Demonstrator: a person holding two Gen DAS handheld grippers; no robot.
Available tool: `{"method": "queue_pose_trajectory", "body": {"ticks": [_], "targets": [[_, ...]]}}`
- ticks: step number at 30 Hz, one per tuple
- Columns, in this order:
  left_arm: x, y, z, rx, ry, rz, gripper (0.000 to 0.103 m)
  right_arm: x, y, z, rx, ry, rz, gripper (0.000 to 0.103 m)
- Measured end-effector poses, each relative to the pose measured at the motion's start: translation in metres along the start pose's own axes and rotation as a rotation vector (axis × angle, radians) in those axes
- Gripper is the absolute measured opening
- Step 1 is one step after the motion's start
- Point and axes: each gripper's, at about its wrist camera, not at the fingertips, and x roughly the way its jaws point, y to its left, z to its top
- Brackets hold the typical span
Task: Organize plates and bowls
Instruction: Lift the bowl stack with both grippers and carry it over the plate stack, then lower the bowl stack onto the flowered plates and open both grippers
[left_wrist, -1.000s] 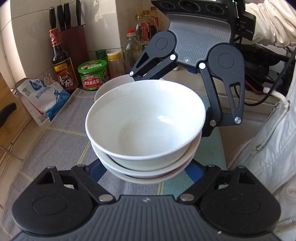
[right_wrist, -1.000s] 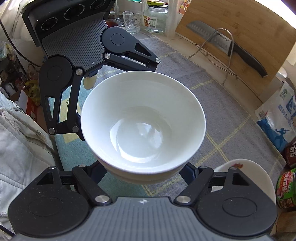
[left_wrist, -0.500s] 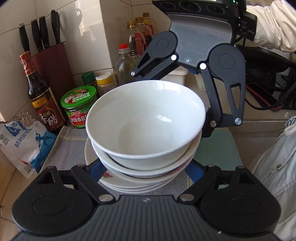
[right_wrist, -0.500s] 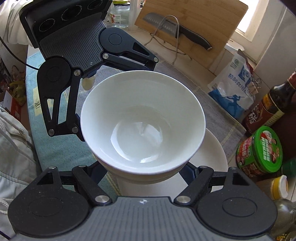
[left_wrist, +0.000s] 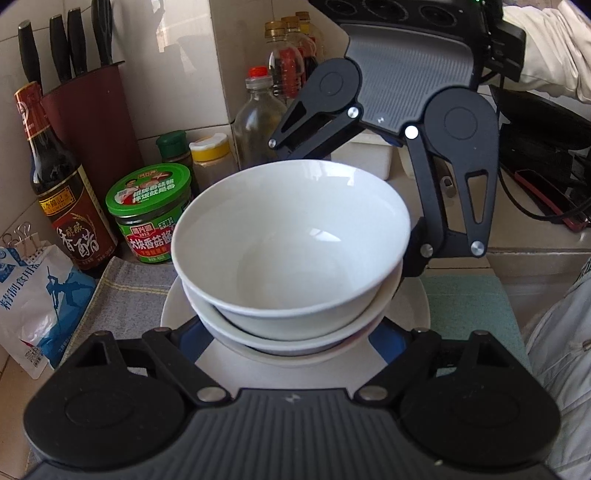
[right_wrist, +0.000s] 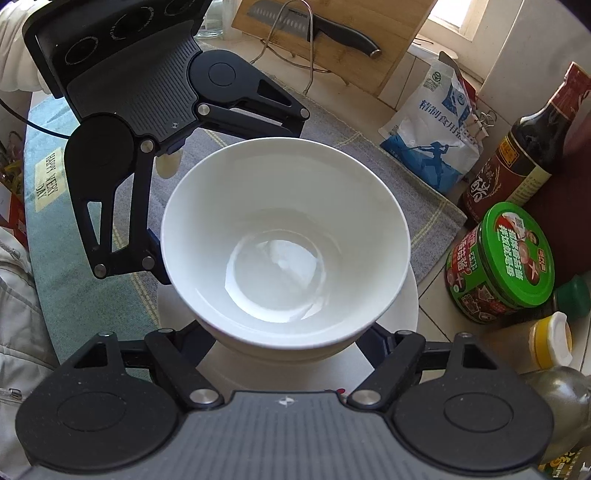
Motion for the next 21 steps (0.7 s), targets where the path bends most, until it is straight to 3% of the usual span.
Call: {"method": "queue_pose_trajectory", "body": {"ticks": [16,21], "targets": [[0.0067,0.0087,-0.0053,-0.026,-0.001,-0.012,0.090,0.0060,-0.0087,-0.0030,0.022,0.009,0.014,0.085],[0.0067,0.0045,-0.0053,-0.008,0.004,0.012,0.091,0.0057,-0.0073,-0.0020,0.026,0.004,-0.006,0.092]]}}
